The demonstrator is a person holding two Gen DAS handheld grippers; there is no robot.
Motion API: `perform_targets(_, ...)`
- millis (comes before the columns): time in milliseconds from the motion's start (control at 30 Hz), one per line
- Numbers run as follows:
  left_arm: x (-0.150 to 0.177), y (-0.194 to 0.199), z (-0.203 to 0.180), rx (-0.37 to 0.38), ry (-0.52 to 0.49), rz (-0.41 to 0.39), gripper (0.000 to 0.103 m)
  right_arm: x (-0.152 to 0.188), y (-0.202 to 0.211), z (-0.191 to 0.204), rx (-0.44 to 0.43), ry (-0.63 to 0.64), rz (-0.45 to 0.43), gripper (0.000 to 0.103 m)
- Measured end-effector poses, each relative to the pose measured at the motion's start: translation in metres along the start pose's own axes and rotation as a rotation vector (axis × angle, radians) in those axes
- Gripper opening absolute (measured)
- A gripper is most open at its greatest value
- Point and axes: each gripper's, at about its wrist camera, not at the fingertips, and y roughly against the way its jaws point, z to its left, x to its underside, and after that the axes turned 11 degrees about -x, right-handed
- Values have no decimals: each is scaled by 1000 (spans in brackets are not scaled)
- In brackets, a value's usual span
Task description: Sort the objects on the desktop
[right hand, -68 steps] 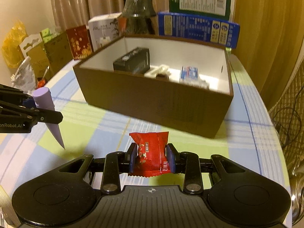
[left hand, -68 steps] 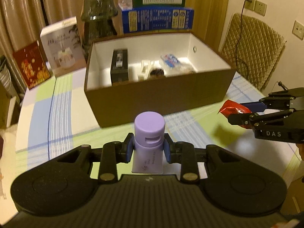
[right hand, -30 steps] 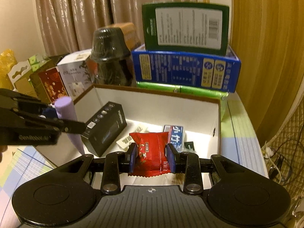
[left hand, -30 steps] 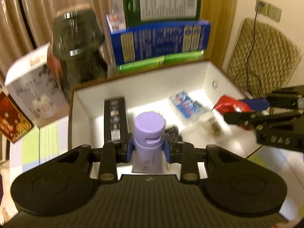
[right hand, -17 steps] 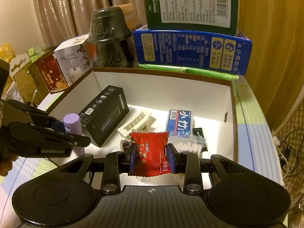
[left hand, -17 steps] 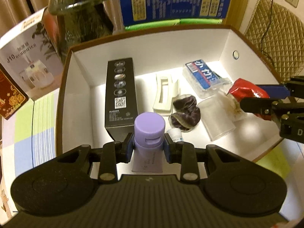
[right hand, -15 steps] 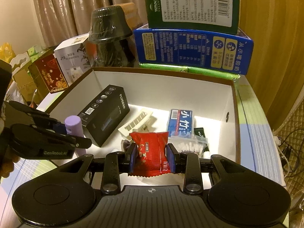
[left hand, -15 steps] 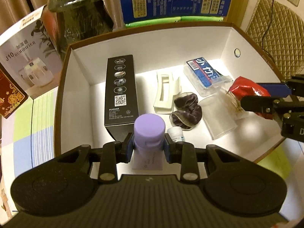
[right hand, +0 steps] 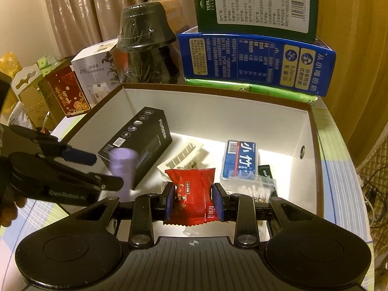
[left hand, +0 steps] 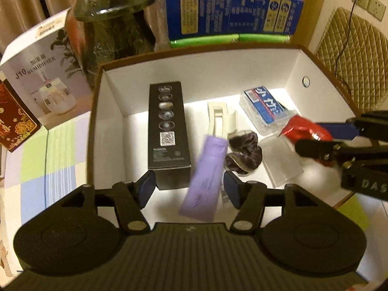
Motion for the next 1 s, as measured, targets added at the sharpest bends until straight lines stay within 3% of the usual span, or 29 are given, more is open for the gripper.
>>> perform_targets(333, -5, 13, 10, -3, 7, -26, 67, -6, -13, 9, -19, -21, 3, 31)
perform_targets(433, -5, 14, 11, -1, 3, -26, 69, -10, -14, 10, -42, -38, -42, 32)
perform_targets(467, -5, 14, 11, 0, 0, -26, 69, -12, -13, 11, -66, -34, -56, 37)
perform_targets(500, -5, 14, 11, 0, -2, -26, 70, -14, -11, 13, -66, -22, -81, 50)
perform_targets(567, -4, 14, 11, -1, 0, -28, 74, -17, -6, 17, -24, -1, -115, 63)
perform_targets(733, -3, 19, 12, -8, 3, -37, 79, -22, 6, 8, -23, -53, -118, 69)
perform_targets(800, -3, 22, 12, -8, -1, -45, 84, -20, 13, 7, -7, -65, -115, 80)
perform_targets(1000, 0, 33, 10, -12, -8, -67, 96, -9, 34, 4, 10, -115, -112, 97)
